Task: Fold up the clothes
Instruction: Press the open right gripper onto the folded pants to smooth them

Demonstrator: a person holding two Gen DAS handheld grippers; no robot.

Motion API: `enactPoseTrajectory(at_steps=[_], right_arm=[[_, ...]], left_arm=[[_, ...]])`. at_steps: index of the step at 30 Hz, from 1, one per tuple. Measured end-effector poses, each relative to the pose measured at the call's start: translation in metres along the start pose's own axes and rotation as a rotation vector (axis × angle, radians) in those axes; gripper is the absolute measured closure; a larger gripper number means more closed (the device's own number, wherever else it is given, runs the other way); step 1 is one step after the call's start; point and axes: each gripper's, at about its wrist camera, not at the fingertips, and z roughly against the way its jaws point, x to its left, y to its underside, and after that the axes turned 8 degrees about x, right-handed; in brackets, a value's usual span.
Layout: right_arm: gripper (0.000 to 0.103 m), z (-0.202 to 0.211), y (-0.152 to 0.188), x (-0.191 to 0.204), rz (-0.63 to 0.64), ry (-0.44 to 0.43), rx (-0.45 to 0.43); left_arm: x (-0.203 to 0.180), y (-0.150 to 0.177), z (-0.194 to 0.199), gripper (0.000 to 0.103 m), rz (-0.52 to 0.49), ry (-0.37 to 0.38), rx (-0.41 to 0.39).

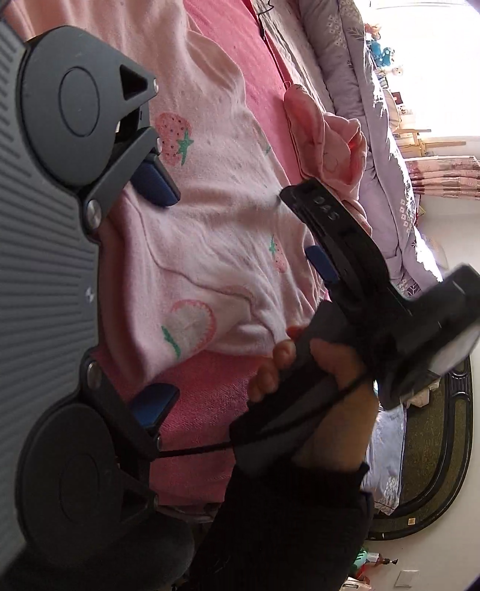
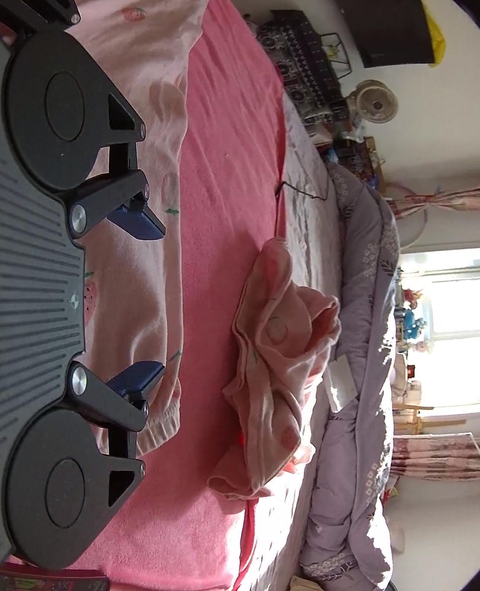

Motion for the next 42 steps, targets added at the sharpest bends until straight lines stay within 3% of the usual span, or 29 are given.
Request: enactPoseTrajectory(at_steps=[2,5,9,11,15,17,20,22,24,26,27,31,33,35,40,42], right_arm=[[0.016,-0.021,-0.008,0.002,0.013,0.03,0.036],[0.002,-0.044,-0.019,0.001,0.019,0.067,0.061],[0.001,-0.049,-0.033,-0.009,-0.019,0.07,0.083],[0.006,-0.04,-0.038,-0.013,-0.018,0.1,0.081],[0.002,-0.017,-0.042,-0.027,0.043,0.331,0.061],[0.003,-0.01,-0.038,-0.042,0.077,0.42,0.077],[0.003,0.015,-0.032,-0.053,0.058,0.325,0.056],[0.003,0.032,-0.029,-0.059,0.044,0.25,0.037],[0.002,0.047,-0.026,-0.055,0.064,0.185,0.033],[0.002,0.058,-0.022,-0.049,0.091,0.122,0.033],[0.002,0.061,-0.019,-0.044,0.104,0.089,0.035],[0.002,0.064,-0.004,-0.016,0.169,-0.033,-0.005],[0.002,0.06,0.012,-0.002,0.214,-0.051,-0.026],[0.003,0.05,0.033,0.009,0.266,0.022,0.017],[0.001,0.067,0.076,-0.024,0.262,0.04,0.032],[0.001,0.08,0.081,-0.034,0.263,0.041,0.057]], left_arm=[[0.0,0.002,0.0,0.001,0.008,-0.001,-0.012],[0.001,0.003,0.001,0.001,0.009,-0.002,-0.023],[0.001,0.006,0.003,0.001,0.004,0.0,-0.033],[0.0,0.007,0.004,0.001,-0.002,0.003,-0.039],[0.002,0.009,0.012,0.001,-0.032,0.037,-0.042],[0.013,0.004,0.023,0.003,0.011,0.089,-0.061],[0.044,-0.009,0.038,0.003,0.177,0.251,-0.135],[0.05,-0.018,0.036,0.003,0.199,0.275,-0.157],[0.038,-0.024,0.02,0.003,0.142,0.183,-0.114],[0.023,-0.021,0.0,0.005,0.089,0.21,-0.042],[0.013,-0.016,-0.004,0.002,0.051,0.219,-0.034],[-0.034,0.007,-0.002,0.002,-0.199,0.063,-0.071],[-0.024,0.007,0.007,0.002,-0.161,0.129,-0.071],[-0.012,0.006,0.018,0.002,-0.118,0.207,-0.077],[0.038,0.002,0.045,0.002,0.081,0.476,-0.175],[0.051,-0.005,0.039,0.002,0.171,0.506,-0.187]])
